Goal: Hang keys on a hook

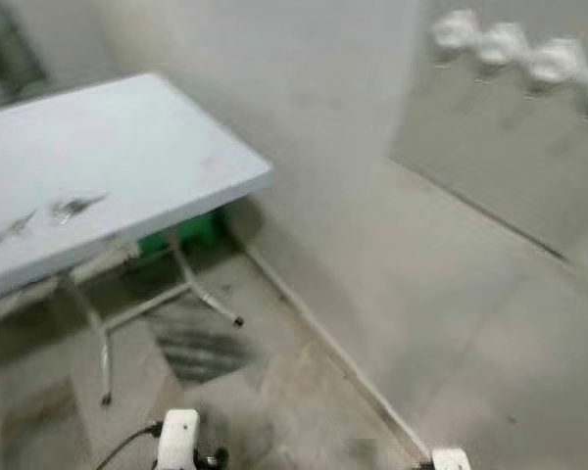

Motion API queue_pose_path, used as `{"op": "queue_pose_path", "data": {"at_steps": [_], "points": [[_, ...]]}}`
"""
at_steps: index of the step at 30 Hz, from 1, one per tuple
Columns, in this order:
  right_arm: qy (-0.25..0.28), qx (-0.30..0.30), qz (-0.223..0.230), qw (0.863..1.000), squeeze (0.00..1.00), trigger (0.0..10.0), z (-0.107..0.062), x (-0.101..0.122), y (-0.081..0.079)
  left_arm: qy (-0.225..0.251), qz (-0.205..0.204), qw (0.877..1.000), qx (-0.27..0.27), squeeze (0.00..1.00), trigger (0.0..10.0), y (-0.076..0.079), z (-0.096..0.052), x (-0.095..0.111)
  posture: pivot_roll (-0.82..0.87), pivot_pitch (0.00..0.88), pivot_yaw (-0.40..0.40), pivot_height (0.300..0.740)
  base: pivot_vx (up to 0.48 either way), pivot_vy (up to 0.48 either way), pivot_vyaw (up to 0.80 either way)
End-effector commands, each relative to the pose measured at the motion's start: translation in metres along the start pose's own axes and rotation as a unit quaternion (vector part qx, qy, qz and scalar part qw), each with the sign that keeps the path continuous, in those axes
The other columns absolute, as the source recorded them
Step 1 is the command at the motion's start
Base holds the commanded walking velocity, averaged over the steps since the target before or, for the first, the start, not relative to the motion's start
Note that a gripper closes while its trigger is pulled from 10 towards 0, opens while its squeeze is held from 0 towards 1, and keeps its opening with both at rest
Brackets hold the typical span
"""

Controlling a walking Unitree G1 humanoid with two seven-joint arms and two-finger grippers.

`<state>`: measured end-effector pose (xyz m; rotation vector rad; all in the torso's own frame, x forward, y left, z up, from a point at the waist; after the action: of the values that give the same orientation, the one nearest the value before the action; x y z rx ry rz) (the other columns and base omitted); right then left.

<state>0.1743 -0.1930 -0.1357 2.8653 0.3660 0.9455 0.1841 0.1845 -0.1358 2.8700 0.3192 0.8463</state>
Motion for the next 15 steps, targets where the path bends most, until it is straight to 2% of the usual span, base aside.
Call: {"op": "queue_pose_path", "data": {"at_steps": [1, 15], "points": [[-0.013, -0.001, 0.000, 1.000, 0.00, 10.0, -0.0031, -0.0109, 0.0010, 0.018, 0.000, 1.000, -0.015, 0.00, 10.0, 0.0109, 0.0030, 0.0116, -0.03, 0.000, -0.026, 0.740, 0.000, 0.000, 0.80], [-0.011, -0.003, 0.002, 1.000, 0.00, 10.0, -0.0026, -0.0091, 0.0024, 0.034, -0.005, 0.999, -0.027, 0.00, 10.0, 0.0195, 0.0049, 0.0210, -0.04, 0.000, -0.027, 0.740, 0.000, 0.000, 0.80]]}}
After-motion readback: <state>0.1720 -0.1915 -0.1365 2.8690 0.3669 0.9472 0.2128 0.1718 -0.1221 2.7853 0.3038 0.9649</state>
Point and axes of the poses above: a point about 5 cm out from each wrist's last joint towards the gripper, its own z axis pointing out of the wrist towards the gripper, its own x axis along the axis of the wrist's last joint, y = z × x, the point moved 5 cm from there along z, pointing out of the wrist towards the gripper, and after that the axes turned 11 degrees about -z, right-handed, at the moved point
